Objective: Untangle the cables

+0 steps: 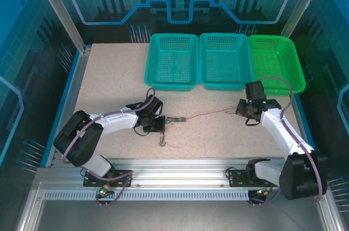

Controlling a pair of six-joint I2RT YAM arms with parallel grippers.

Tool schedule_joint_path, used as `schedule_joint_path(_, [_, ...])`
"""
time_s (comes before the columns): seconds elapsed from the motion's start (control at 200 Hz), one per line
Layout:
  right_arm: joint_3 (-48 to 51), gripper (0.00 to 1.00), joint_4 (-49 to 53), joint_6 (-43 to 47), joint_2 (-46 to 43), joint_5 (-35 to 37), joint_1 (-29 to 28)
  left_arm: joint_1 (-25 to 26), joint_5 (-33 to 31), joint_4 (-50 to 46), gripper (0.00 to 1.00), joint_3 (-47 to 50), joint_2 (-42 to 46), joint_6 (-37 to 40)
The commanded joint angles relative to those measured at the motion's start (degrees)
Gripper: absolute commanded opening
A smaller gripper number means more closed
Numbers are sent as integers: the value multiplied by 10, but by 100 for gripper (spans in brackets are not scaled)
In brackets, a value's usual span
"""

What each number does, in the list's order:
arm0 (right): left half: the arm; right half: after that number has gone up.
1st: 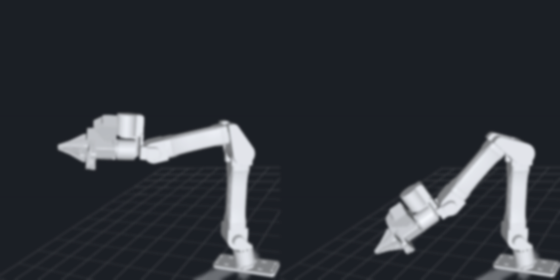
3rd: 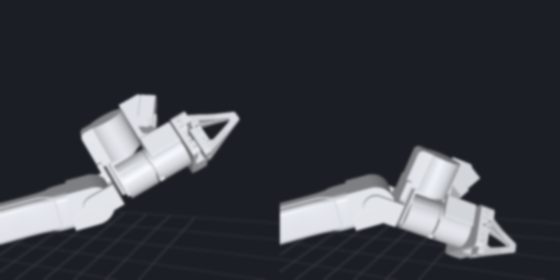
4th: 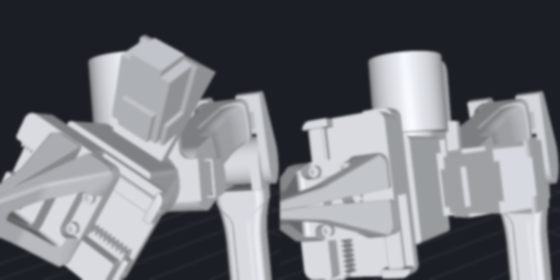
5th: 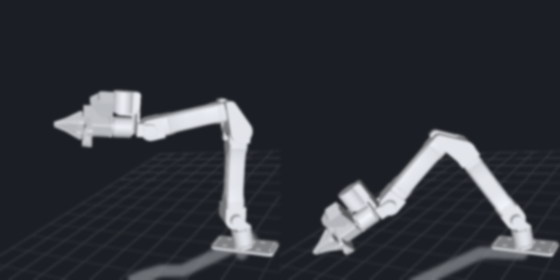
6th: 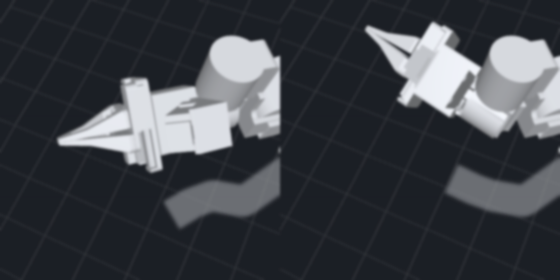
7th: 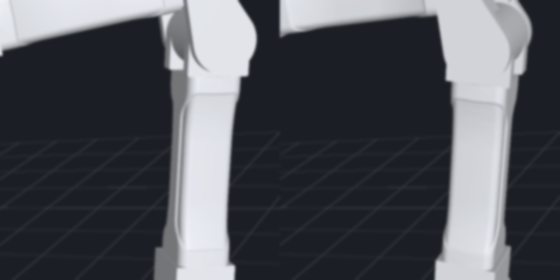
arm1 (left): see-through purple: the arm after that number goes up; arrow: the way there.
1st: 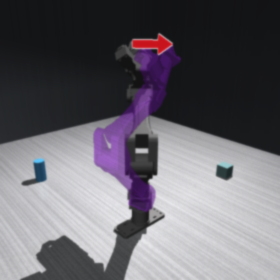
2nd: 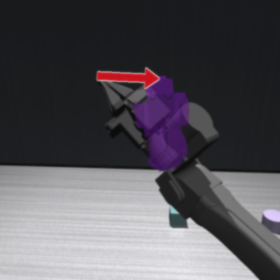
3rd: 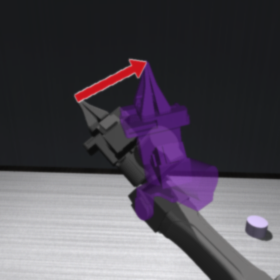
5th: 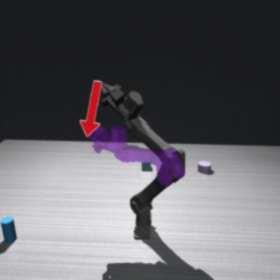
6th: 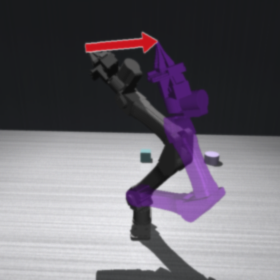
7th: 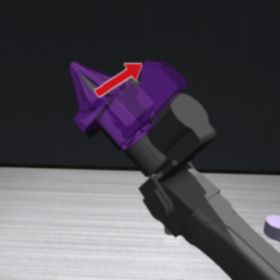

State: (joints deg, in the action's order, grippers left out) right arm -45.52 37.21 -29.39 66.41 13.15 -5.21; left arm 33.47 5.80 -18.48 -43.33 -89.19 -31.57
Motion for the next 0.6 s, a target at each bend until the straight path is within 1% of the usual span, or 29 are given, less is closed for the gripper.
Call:
schedule_joint_path(0.0, [-31,0,54,3,-24,23,29,-19,-90,-125,0,16,-7,-10])
schedule_joint_path(0.05, [-36,0,64,-14,-43,15,69,-37,-100,-136,0,22,-4,-17])
schedule_joint_path(0.115, [-37,0,63,-35,-67,-22,147,-65,-91,-134,0,39,6,-24])
schedule_joint_path(0.16, [-45,0,70,-42,-73,-16,168,-76,-84,-127,0,49,15,-25])
schedule_joint_path(0.21, [-68,0,77,-39,-69,-2,166,-79,-79,-123,0,53,24,-23])
schedule_joint_path(0.285, [-73,0,63,-52,-72,-23,159,-79,-68,-115,0,52,24,-22])
schedule_joint_path(0.355, [-79,0,51,-48,-63,-62,124,-78,-54,-101,0,50,16,-24])
schedule_joint_path(0.415, [-91,0,57,-46,-57,-71,90,-78,-53,-99,2,44,12,-28])
schedule_joint_path(0.455, [-97,0,57,-42,-58,-88,75,-78,-51,-96,6,42,14,-28])
schedule_joint_path(0.505, [-108,0,64,-52,-61,-106,65,-78,-52,-95,16,38,23,-27])
schedule_joint_path(0.595, [-134,0,87,-68,-64,-126,52,-78,-50,-92,31,29,65,-20])
